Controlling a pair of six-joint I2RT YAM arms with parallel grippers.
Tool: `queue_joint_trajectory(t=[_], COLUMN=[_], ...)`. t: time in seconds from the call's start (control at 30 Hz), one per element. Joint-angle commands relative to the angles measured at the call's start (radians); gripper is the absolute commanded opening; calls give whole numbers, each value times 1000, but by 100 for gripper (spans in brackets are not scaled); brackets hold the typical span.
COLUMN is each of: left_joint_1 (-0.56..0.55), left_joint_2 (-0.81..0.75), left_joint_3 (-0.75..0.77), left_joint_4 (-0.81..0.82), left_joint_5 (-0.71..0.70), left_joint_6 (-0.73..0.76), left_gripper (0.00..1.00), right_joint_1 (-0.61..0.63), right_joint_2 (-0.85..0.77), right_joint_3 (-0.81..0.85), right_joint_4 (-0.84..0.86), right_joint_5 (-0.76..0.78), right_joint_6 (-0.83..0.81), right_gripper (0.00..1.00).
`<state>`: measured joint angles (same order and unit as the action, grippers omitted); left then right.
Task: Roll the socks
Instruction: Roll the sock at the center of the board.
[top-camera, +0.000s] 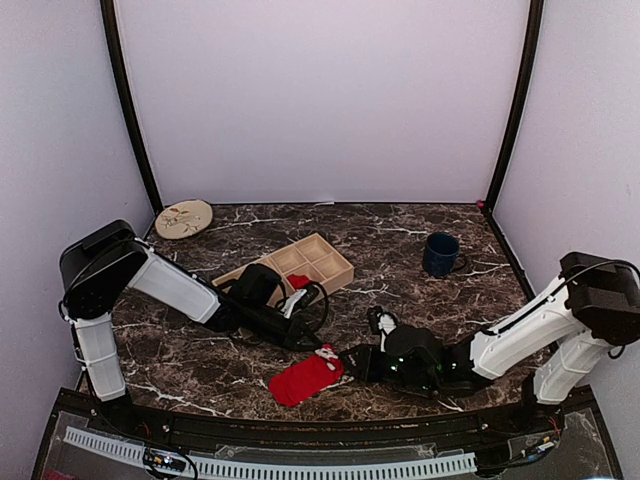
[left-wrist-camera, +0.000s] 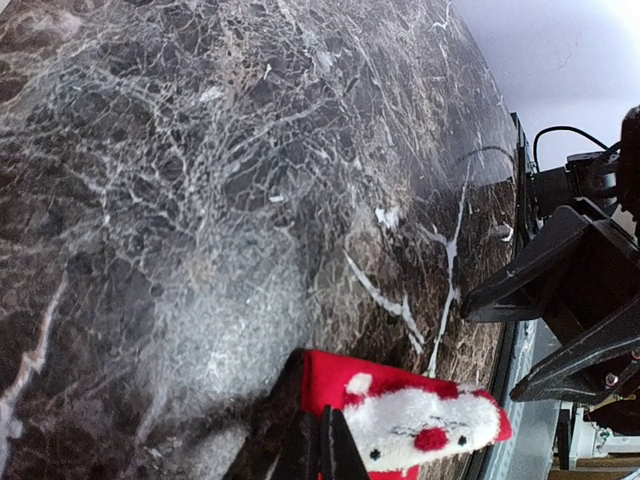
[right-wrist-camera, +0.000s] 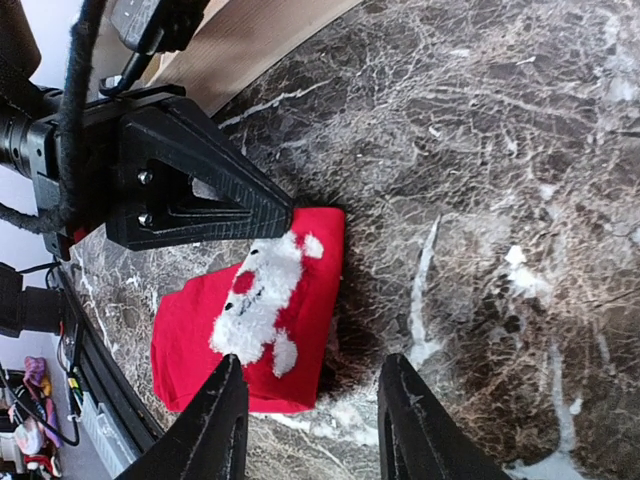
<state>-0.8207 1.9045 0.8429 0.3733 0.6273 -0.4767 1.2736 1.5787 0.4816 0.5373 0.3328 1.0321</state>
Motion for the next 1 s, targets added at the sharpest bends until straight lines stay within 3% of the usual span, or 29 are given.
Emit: queue_joint_trajectory(t=[0.0,0.97], left_joint_1=[3,-65], left_joint_2=[-60,-130], left_joint_3=[-20,-37], left_joint_4=[19,-40], left_joint_5=[-26,-162], left_joint_6=[25,103], left_gripper=[0,0], right_joint_1=[-12,-73], right_joint_2=[46,161], right_joint_3=[-21,27], right_joint_4=[126,179], right_joint_5=[-84,-243], right_joint_6=[77,272], right_gripper=[41,47])
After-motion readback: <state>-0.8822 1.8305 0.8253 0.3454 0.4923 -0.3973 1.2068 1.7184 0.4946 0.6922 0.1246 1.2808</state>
